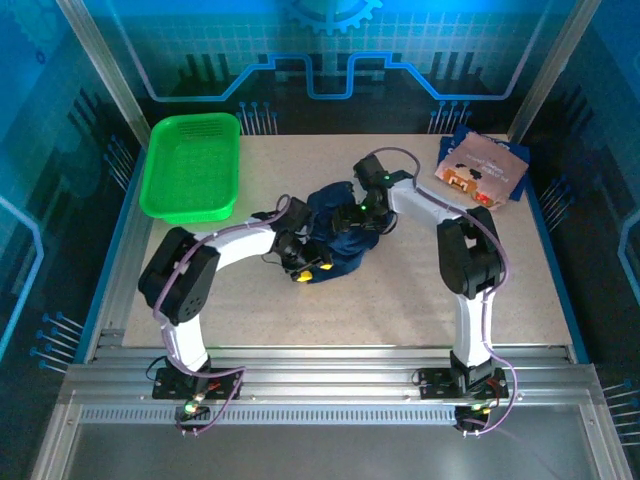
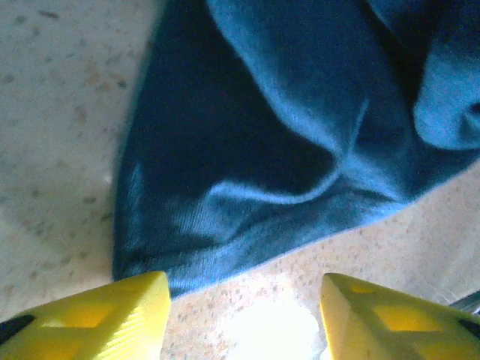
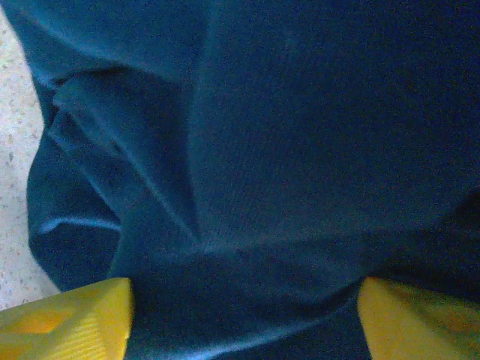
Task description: Fold and stack the t-shirts
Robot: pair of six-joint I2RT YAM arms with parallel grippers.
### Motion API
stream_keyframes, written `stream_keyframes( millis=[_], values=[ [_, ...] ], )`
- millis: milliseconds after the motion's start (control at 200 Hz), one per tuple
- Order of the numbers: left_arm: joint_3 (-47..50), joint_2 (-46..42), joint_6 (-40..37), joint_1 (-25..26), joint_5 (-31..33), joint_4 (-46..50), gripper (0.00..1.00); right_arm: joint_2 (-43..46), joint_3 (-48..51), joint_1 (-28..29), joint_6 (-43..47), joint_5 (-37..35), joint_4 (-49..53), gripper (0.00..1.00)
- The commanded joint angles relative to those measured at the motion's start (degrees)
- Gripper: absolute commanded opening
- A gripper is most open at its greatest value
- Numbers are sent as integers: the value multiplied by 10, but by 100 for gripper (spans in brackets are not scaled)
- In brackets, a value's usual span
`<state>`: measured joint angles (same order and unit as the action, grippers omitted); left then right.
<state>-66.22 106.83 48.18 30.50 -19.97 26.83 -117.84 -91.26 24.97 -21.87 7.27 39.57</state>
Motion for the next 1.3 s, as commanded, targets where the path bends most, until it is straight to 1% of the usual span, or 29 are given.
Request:
stream_keyframes(
  millis=[0, 30, 65, 100, 145, 195, 215, 280, 395, 530, 640, 740, 815, 955, 1101, 1166, 1291],
  values=[
    [-34, 35, -3, 5, 4, 29, 49, -27, -28, -3, -19, -21, 31, 68],
    [-40, 43, -7, 5, 7, 32, 47, -31, -31, -7, -23, -23, 34, 60],
    [-47, 52, -10, 5, 12, 37, 43, -33, -33, -11, -27, -20, 35, 47],
    [-53, 59, -13, 4, 18, 42, 36, -30, -33, -19, -30, -14, 33, 35],
    [-61, 65, -17, 4, 31, 52, 23, -21, -31, -27, -32, -6, 28, 20],
    [-63, 61, -18, 1, 50, 55, 8, -6, -29, -36, -31, 8, 22, 12],
    [-64, 58, -19, -1, 58, 56, 1, 2, -29, -39, -29, 12, 21, 9],
    [-65, 41, -20, -13, 83, 61, 0, 27, -33, -51, -25, 26, 23, 0],
    [-63, -5, -34, -43, 120, 72, 0, 79, -43, -76, -18, 78, 21, 0],
    [-68, -72, -62, -82, 159, 91, 0, 128, -71, -111, 1, 122, 48, 0],
    [-83, -129, -82, -111, 178, 100, 0, 157, -98, -146, 19, 149, 79, 0],
    [-107, -174, -103, -125, 190, 104, 0, 176, -118, -182, 20, 175, 98, 0],
    [-133, -201, -118, -132, 203, 114, 0, 193, -127, -212, 8, 197, 100, 0],
    [-171, -245, -140, -149, 229, 122, 0, 221, -137, -265, -32, 263, 78, 0],
    [-197, -285, -158, -174, 246, 122, 0, 235, -138, -324, -87, 367, 60, 0],
    [-203, -305, -167, -182, 254, 120, 0, 241, -140, -344, -91, 404, 71, 3],
    [-201, -334, -182, -200, 267, 117, 0, 253, -133, -388, -84, 427, 111, 6]
  ],
)
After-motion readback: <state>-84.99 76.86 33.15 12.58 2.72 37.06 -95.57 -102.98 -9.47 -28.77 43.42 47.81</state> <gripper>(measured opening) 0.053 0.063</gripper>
